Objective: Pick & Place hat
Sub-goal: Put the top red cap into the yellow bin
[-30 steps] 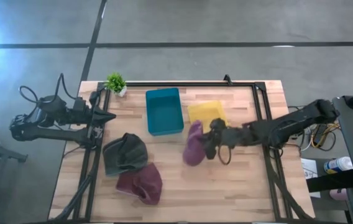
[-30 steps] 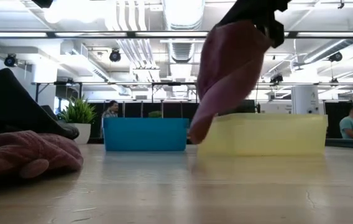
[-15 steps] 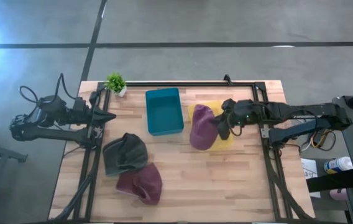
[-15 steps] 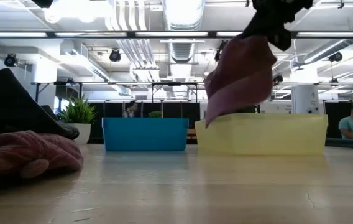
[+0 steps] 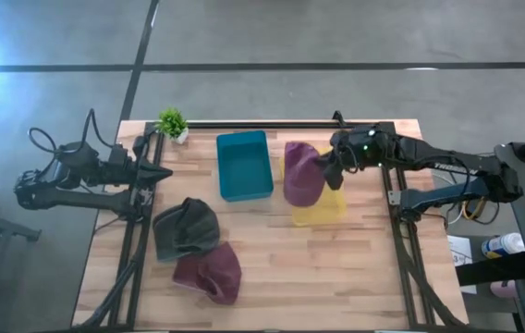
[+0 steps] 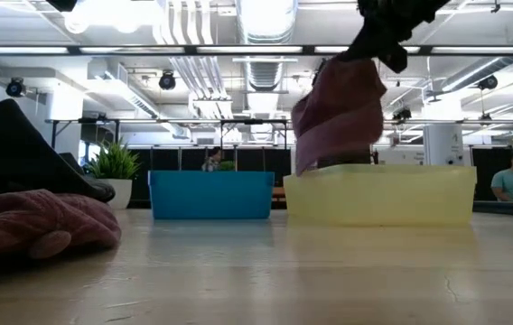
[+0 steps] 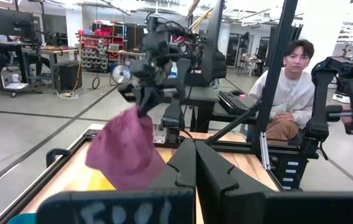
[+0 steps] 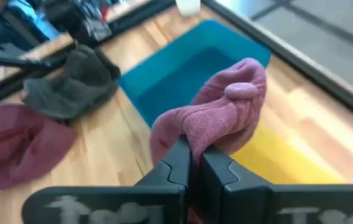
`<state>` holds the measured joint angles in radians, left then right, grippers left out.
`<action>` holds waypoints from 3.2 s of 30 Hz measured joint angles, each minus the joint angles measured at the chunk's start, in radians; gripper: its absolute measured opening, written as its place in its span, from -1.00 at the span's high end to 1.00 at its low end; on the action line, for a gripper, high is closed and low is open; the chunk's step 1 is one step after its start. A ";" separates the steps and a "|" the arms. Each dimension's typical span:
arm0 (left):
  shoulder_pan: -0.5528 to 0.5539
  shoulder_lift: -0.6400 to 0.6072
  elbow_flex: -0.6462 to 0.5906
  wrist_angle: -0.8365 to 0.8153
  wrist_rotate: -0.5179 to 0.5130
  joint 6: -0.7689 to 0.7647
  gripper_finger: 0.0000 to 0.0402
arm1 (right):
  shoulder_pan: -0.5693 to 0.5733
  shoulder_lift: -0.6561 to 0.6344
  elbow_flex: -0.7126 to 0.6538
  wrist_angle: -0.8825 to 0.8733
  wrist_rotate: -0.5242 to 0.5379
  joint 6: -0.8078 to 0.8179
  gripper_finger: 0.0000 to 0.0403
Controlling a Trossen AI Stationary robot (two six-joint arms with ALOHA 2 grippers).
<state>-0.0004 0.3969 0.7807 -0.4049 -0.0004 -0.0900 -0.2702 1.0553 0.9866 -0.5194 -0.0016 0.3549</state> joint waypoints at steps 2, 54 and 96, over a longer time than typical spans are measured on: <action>0.000 0.000 0.000 0.000 0.000 0.000 1.00 | -0.014 0.001 0.021 -0.006 -0.014 -0.022 0.96; 0.000 0.000 0.000 0.000 0.000 0.000 1.00 | -0.118 0.399 0.005 0.024 -0.092 -0.228 0.33; 0.000 0.000 0.000 0.000 0.000 0.000 1.00 | 0.293 0.683 0.071 -0.053 0.124 -0.202 -0.01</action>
<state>-0.0004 0.3973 0.7807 -0.4051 -0.0003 -0.0899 0.0227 1.7382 1.0576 -0.5720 0.1228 0.1528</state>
